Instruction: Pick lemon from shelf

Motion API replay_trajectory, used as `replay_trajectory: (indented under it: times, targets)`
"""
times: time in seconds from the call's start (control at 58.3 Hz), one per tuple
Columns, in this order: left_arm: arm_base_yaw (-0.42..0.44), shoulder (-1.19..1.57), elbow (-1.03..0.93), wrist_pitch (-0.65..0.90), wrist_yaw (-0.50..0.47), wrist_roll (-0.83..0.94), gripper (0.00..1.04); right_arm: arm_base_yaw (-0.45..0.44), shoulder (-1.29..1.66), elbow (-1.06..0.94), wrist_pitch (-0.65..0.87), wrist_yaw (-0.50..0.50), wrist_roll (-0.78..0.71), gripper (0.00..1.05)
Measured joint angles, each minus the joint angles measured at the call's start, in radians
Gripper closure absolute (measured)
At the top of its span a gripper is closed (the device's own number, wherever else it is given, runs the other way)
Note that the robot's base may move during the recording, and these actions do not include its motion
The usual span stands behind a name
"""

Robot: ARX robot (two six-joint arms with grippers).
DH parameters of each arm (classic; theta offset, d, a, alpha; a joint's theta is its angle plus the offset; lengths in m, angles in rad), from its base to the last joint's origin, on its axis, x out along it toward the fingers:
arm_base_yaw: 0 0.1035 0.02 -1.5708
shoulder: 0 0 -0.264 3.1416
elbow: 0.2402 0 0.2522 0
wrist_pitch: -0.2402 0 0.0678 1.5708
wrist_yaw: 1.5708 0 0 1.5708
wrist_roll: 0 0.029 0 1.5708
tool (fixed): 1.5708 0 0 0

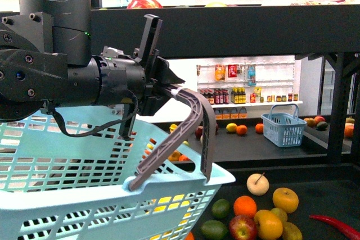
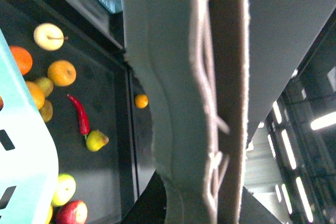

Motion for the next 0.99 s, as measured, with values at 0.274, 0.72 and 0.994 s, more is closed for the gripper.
replay_trajectory:
  times: [0.274,0.72,0.994]
  targets:
    - [0.201,0.023,0.019,0.186,-0.096,-0.168,0.97,0.0,0.0,0.0,0.0,0.0,0.0,0.07]
    - [0.55,0.023,-0.069,0.387,-0.035,-0.297,0.97,0.0,0.0,0.0,0.0,0.0,0.0,0.07]
    - [0.675,0.068,-0.08,0.454,0.032,-0.312,0.97,0.0,0.0,0.0,0.0,0.0,0.0,0.07]
